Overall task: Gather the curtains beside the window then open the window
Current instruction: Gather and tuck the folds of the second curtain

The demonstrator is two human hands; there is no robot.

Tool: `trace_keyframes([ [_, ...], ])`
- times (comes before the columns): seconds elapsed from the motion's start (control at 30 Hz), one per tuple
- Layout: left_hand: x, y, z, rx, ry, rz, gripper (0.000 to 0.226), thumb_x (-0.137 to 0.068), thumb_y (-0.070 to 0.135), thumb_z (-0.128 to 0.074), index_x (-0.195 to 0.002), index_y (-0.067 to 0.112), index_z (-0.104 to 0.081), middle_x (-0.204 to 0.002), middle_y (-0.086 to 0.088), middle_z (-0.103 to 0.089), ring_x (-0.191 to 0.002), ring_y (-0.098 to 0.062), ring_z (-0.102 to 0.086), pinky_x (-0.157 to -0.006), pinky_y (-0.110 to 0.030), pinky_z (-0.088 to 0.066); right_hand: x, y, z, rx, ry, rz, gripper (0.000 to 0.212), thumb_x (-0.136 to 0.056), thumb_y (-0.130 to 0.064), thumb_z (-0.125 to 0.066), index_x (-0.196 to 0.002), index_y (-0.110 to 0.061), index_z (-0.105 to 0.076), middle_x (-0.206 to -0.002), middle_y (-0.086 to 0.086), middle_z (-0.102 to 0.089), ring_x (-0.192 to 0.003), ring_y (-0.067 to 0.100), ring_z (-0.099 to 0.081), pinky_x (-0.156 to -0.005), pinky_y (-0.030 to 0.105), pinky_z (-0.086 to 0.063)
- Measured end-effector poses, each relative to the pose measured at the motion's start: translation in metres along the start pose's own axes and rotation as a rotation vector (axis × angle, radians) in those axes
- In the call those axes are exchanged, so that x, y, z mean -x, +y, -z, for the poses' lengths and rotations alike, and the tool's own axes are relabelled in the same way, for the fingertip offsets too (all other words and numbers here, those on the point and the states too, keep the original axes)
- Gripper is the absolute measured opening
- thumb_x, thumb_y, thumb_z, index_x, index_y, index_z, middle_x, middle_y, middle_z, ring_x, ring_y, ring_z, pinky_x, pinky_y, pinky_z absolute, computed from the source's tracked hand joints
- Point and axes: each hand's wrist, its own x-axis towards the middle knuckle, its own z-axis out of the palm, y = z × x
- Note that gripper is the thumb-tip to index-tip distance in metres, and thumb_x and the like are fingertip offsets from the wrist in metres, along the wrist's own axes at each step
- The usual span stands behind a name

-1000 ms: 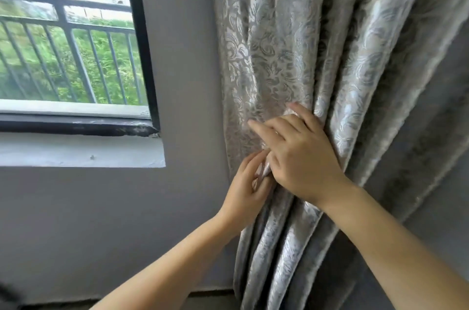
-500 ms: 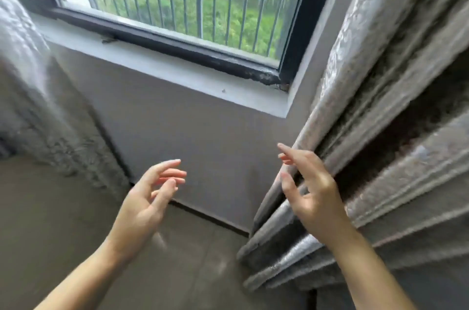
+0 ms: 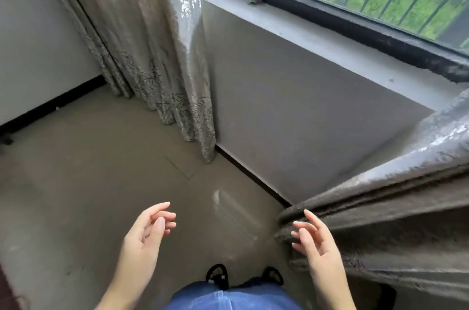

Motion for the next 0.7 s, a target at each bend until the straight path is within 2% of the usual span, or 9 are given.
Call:
trace_keyframes([
  [0.03, -0.005, -0.001, 0.007, 0.008, 0.027, 0.007, 0.036, -0.093, -0.003, -0.04, -0.097, 0.026, -0.061, -0.084, -0.004, -0.068, -0.078, -0.01, -0.065, -0.073, -0.014, -0.052, -0.008, -0.004, -0.009, 0.029, -0.026, 0.004, 0.053, -0.062, -0.059, -0.07, -0.109, -0.038, -0.055, -0.093, -0.01, -0.07, -0.083, 0.006, -0.062, -0.076, 0.023, -0.052],
  [0.07, -0.01, -0.002, 0.013, 0.019, 0.053, 0.009, 0.032, -0.093, -0.002, -0.044, -0.097, 0.025, -0.061, -0.084, -0.005, -0.068, -0.077, -0.01, -0.065, -0.072, -0.012, -0.052, -0.018, -0.008, -0.016, 0.065, -0.056, 0.019, 0.039, -0.073, -0.043, -0.069, -0.109, -0.042, -0.055, -0.094, -0.012, -0.069, -0.085, 0.006, -0.062, -0.08, 0.027, -0.05],
  [0.1, -0.016, -0.003, 0.018, 0.026, 0.078, 0.011, 0.027, -0.092, 0.002, -0.048, -0.097, 0.025, -0.061, -0.083, -0.005, -0.068, -0.077, -0.01, -0.065, -0.071, -0.011, -0.052, -0.029, -0.011, -0.022, 0.104, -0.09, 0.034, 0.035, -0.081, -0.024, -0.064, -0.108, -0.044, -0.055, -0.095, -0.009, -0.069, -0.086, 0.006, -0.061, -0.083, 0.03, -0.048],
  [0.17, -0.026, -0.006, 0.026, 0.031, 0.12, 0.021, 0.023, -0.09, 0.007, -0.049, -0.096, 0.026, -0.061, -0.088, 0.0, -0.069, -0.076, -0.01, -0.065, -0.071, -0.011, -0.052, -0.051, -0.019, -0.032, 0.173, -0.143, 0.063, 0.045, -0.086, -0.003, -0.057, -0.109, -0.042, -0.054, -0.098, -0.001, -0.068, -0.086, 0.003, -0.061, -0.083, 0.026, -0.048],
  [0.23, -0.041, -0.007, 0.031, 0.024, 0.163, 0.037, 0.03, -0.093, 0.001, -0.045, -0.094, 0.026, -0.062, -0.091, 0.008, -0.068, -0.075, -0.008, -0.065, -0.071, -0.01, -0.051, -0.074, -0.031, -0.046, 0.193, -0.178, 0.075, 0.044, -0.086, 0.0, -0.056, -0.111, -0.035, -0.054, -0.103, 0.002, -0.066, -0.084, -0.002, -0.06, -0.078, 0.011, -0.047],
  [0.3, -0.06, -0.004, 0.035, 0.012, 0.191, 0.034, 0.03, -0.094, 0.002, -0.044, -0.095, 0.026, -0.062, -0.091, 0.008, -0.068, -0.076, -0.007, -0.065, -0.072, -0.01, -0.051, -0.099, -0.043, -0.06, 0.213, -0.212, 0.1, 0.042, -0.086, 0.0, -0.057, -0.113, -0.032, -0.054, -0.105, 0.001, -0.065, -0.084, -0.004, -0.06, -0.074, 0.003, -0.043],
  [0.4, -0.1, 0.005, 0.036, 0.033, 0.25, 0.023, 0.031, -0.094, 0.001, -0.041, -0.098, 0.023, -0.062, -0.093, 0.007, -0.067, -0.077, -0.008, -0.064, -0.073, -0.009, -0.05, -0.142, -0.055, -0.082, 0.227, -0.252, 0.14, 0.042, -0.086, 0.0, -0.056, -0.113, -0.032, -0.054, -0.105, 0.0, -0.064, -0.084, -0.003, -0.059, -0.072, 0.003, -0.043],
  [0.53, -0.158, 0.024, 0.03, 0.058, 0.316, -0.033, 0.019, -0.088, 0.018, -0.047, -0.1, 0.022, -0.061, -0.095, 0.006, -0.066, -0.078, -0.008, -0.064, -0.074, -0.009, -0.049, -0.208, -0.078, -0.109, 0.233, -0.32, 0.186, 0.04, -0.086, -0.001, -0.057, -0.113, -0.031, -0.054, -0.104, 0.001, -0.065, -0.082, -0.001, -0.06, -0.07, 0.002, -0.042],
  [0.7, -0.212, 0.053, 0.032, 0.085, 0.412, -0.104, 0.031, -0.092, 0.001, -0.042, -0.099, 0.025, -0.061, -0.094, 0.005, -0.067, -0.079, -0.008, -0.064, -0.075, -0.009, -0.05, -0.29, -0.125, -0.141, 0.267, -0.396, 0.299, 0.04, -0.086, -0.003, -0.057, -0.11, -0.035, -0.055, -0.104, 0.0, -0.065, -0.086, 0.004, -0.06, -0.07, 0.001, -0.042],
])
